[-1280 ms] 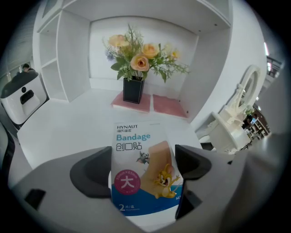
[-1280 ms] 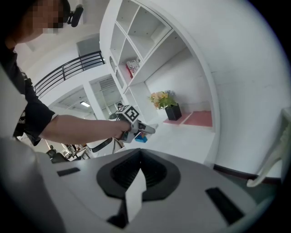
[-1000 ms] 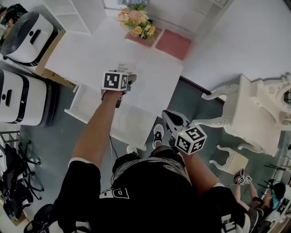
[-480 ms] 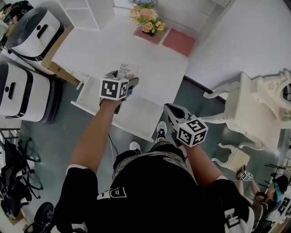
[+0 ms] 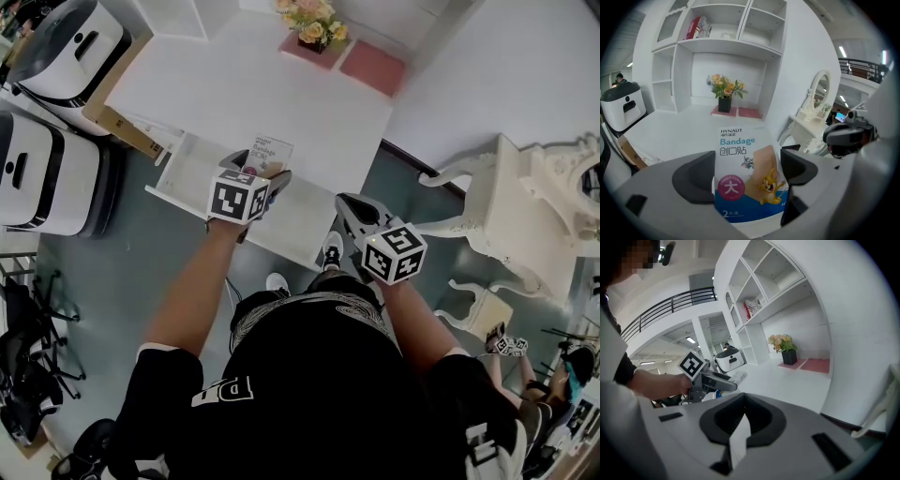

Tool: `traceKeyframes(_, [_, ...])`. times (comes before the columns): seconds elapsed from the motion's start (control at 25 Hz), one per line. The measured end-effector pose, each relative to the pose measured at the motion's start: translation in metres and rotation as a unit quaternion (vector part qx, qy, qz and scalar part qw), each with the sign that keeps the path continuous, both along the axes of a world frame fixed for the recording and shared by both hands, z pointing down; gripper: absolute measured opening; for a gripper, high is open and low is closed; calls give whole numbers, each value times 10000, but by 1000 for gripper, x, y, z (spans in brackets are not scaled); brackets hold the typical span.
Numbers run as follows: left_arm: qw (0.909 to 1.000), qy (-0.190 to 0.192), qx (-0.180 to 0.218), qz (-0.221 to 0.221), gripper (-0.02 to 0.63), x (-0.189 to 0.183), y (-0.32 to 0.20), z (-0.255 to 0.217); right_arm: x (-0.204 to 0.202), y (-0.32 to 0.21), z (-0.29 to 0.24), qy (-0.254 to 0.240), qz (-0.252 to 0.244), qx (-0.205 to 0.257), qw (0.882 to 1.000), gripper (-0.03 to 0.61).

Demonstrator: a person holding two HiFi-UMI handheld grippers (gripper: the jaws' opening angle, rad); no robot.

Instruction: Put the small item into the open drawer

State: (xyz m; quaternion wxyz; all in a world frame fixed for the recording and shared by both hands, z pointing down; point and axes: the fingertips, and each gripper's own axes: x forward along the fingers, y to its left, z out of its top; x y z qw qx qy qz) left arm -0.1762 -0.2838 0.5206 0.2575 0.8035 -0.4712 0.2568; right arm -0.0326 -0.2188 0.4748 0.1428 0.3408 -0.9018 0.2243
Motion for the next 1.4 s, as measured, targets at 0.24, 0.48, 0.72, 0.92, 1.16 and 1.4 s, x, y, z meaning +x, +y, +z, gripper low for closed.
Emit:
traceKeyframes(0.24, [9991, -315, -271, 95, 426, 2, 31, 42, 4, 5, 9, 67, 45, -69, 9999, 9])
traceKeyframes(0.48, [9964, -517, -626, 232, 428, 10, 51, 86, 13, 10, 12, 78, 117, -97, 9999, 9])
traceKeyframes(0.72, [9931, -719, -885, 288, 428, 17, 59, 119, 24, 13, 20, 99, 150, -171, 9997, 9])
traceKeyframes(0.92, [9900, -969, -941, 415, 428, 22, 57, 139, 32, 14, 23, 152, 157, -172, 9996, 9])
traceKeyframes(1.16, [9827, -1285, -1172, 640, 428, 28, 57, 164, 36, 14, 24, 195, 125, -143, 9996, 9])
traceKeyframes(1.4, [9755, -1480, -1411, 807, 428, 36, 47, 192, 44, 13, 32, 239, 109, -200, 9995, 9])
